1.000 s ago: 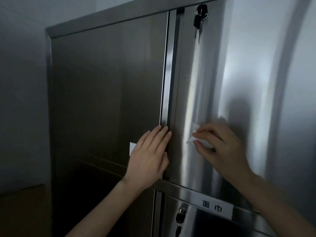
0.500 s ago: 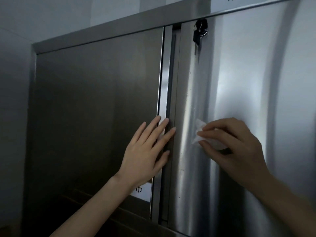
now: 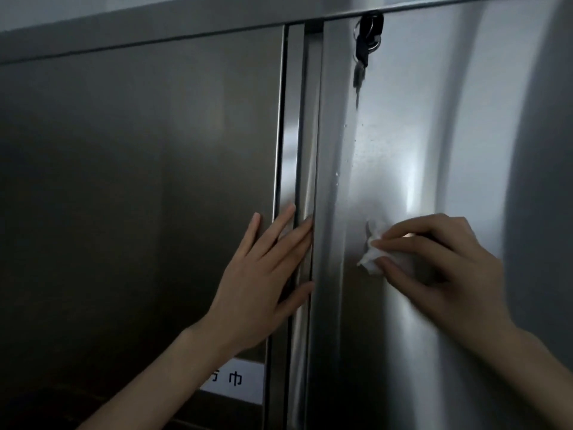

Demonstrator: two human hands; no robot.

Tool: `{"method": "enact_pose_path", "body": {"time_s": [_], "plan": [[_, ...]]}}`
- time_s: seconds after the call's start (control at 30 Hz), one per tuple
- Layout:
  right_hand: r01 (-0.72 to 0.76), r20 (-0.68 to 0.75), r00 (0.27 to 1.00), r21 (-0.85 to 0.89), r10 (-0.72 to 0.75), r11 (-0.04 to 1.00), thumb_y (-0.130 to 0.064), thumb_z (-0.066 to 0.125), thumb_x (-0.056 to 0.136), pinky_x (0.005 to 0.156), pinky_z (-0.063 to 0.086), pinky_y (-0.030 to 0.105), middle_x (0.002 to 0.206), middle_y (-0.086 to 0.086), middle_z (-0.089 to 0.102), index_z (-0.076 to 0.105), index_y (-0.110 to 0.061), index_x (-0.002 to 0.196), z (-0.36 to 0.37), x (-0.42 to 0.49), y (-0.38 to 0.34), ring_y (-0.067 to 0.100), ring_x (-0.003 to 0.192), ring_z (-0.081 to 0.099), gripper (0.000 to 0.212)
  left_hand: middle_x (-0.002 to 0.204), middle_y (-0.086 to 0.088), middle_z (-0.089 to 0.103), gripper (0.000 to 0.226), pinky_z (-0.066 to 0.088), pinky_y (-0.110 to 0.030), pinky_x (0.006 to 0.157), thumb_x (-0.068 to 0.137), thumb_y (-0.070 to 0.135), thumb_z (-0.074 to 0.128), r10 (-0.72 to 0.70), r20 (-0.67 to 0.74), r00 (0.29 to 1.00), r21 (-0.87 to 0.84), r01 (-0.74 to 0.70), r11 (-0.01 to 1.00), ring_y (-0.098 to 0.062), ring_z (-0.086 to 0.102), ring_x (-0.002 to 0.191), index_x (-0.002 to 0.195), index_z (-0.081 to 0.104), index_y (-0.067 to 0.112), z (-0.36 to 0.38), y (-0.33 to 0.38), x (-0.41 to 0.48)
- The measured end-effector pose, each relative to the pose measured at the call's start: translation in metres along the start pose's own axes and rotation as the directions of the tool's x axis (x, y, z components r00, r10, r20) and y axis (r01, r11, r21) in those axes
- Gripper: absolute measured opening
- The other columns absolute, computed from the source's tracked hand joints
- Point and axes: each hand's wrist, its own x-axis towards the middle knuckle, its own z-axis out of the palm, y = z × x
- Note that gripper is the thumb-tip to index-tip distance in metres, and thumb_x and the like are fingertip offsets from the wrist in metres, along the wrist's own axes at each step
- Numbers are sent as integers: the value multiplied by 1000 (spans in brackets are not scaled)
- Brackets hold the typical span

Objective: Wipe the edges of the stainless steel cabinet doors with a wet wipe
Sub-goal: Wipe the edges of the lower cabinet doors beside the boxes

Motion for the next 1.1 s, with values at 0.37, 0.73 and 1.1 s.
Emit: {"method": "enact_pose_path", "body": {"time_s": [0.37, 0.73, 1.1], "plan": [[3, -43, 999, -64, -5, 998, -13, 70, 82, 70, 45, 40, 90, 4, 63, 73, -9, 91, 6, 37, -17, 13, 82, 56, 11, 151, -17, 38, 53, 15, -50, 120, 97, 34, 48, 60, -134, 989, -43, -66, 997, -27, 23, 147, 133, 53, -5, 8, 2, 5], [25, -34, 999, -130, -30, 991, -4, 69, 85, 79, 49, 26, 97, 10, 65, 72, -2, 96, 48, 72, -39, 20, 90, 63, 12, 158, -8, 28, 67, 9, -43, 122, 93, 45, 46, -88, -213, 973, -123, 63, 990, -21, 20, 148, 148, 34, 9, 5, -42, 9], [4, -107, 994, -219, -28, 976, -4, 67, 83, 78, 54, 33, 102, 11, 70, 74, -1, 94, 70, 99, -30, 24, 89, 69, 13, 159, -10, 23, 67, 18, -46, 119, 93, 38, 38, -180, -229, 957, -56, 171, 984, -22, 18, 149, 150, 28, 4, 11, -43, 8]]}}
